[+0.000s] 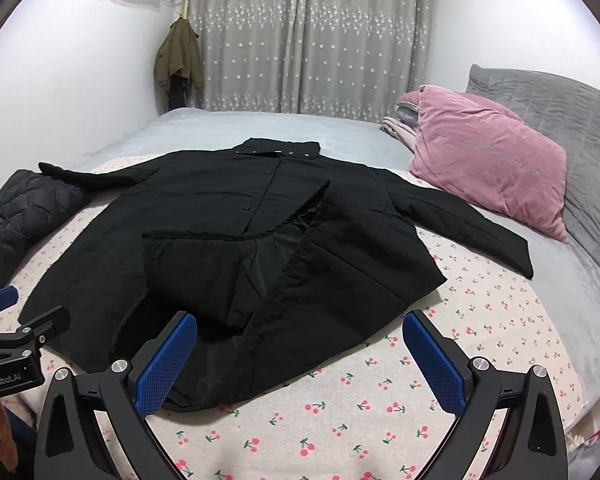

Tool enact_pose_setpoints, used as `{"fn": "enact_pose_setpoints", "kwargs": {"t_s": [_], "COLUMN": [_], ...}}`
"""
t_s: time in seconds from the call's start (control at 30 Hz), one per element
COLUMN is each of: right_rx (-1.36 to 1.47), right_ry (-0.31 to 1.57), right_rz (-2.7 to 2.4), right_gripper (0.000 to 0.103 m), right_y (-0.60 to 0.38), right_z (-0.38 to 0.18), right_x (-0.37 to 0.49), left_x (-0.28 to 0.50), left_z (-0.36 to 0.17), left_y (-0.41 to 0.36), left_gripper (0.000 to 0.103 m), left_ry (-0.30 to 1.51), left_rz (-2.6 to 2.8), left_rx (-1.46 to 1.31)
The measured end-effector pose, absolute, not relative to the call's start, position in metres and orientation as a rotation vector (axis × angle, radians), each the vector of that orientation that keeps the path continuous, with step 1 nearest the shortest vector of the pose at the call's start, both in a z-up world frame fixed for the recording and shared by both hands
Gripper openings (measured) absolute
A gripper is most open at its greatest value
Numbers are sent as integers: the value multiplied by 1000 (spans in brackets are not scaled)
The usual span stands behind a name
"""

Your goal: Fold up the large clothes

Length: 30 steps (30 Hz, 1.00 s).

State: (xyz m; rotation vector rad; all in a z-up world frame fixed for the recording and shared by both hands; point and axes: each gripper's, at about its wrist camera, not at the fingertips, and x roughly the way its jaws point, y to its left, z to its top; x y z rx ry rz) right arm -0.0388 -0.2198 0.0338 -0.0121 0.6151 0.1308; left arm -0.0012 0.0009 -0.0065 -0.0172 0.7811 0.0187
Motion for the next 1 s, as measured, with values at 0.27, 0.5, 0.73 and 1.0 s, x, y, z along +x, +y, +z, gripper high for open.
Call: {"fn": "enact_pose_setpoints", "kwargs": {"t_s": [0.27,0.5,0.73,1.0], "right_rx": [-3,-6,24,61], "right_ry": [628,631,649,716], "right_rz": [111,92,69,17], "right_gripper": [103,103,103,103], "right_y": [-225,-223,-229,-249], "right_z": [32,29,21,-1], "right_x": [-36,-35,-25,23], "left_x": [1,0,5,28], "left_z": [-8,-8,-8,-13], "left_y": [0,0,8,74], "left_gripper": [103,103,103,103], "left_ry": [818,787,819,813], "left_rz": [40,35,30,114], "left_rx": [21,5,-18,-140]}}
